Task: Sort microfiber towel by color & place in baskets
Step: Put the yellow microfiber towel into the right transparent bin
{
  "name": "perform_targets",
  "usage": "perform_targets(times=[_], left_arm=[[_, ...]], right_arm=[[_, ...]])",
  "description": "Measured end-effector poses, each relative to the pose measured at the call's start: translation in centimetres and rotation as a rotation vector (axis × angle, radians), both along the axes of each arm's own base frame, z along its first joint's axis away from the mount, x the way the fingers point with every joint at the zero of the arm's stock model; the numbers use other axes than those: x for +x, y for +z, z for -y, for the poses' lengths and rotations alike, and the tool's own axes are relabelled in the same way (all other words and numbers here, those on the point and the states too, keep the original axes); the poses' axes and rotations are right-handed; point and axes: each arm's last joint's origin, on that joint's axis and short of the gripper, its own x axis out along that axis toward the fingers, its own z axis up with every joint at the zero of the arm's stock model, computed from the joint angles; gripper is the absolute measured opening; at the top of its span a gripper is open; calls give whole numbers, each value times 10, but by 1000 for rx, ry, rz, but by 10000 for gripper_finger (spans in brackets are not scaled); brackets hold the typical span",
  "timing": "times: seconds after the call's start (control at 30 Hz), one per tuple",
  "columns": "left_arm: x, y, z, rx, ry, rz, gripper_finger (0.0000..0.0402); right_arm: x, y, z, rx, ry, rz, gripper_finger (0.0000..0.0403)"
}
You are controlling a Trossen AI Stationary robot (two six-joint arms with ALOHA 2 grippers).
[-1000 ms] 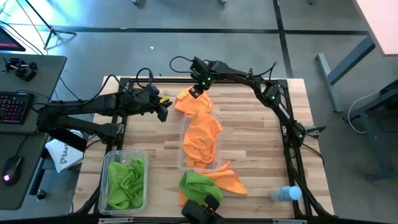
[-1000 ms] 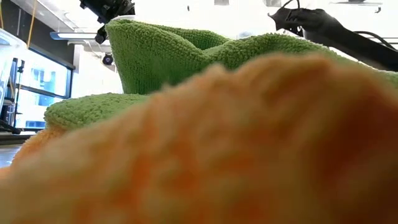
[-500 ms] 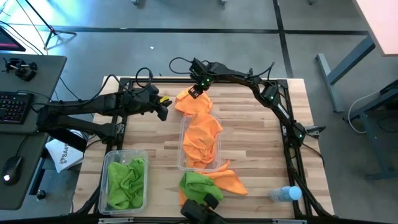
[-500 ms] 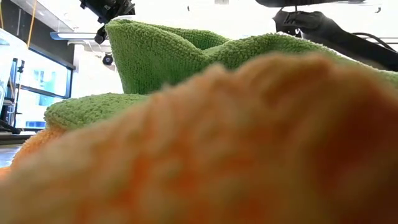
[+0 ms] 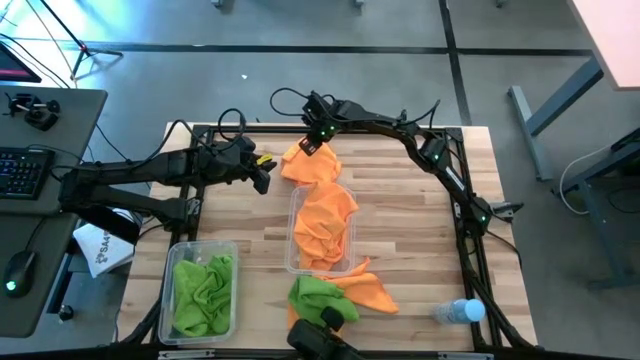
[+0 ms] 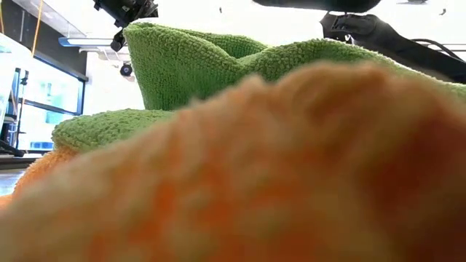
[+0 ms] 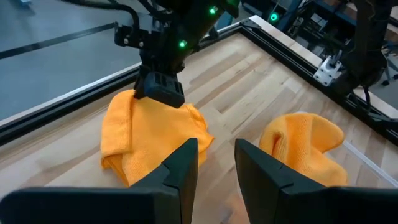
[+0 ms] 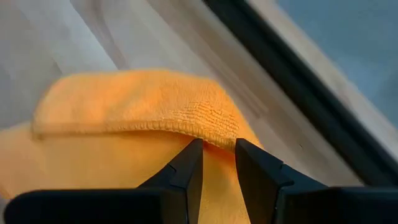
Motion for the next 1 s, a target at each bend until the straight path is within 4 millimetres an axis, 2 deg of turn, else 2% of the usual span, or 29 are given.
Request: perform_targets(times=[0.27, 0.5, 0.77, 0.87, 1.0], left_arm=[[0, 0, 0, 0, -1, 0, 94], [0, 0, 0, 1, -1, -1, 94], [0, 0, 0, 2, -2, -2, 94], [0, 0, 0, 6, 2, -4, 94], [0, 0, 0, 25, 6, -13, 94]], right_arm=[[4, 3, 2, -32, -1, 45, 75], [5, 4, 3, -69, 48, 43, 6], [4, 6, 2, -73, 68, 44, 1], [2, 15, 1, -72, 79, 46, 1], [2, 40, -1, -89, 120, 70, 0]])
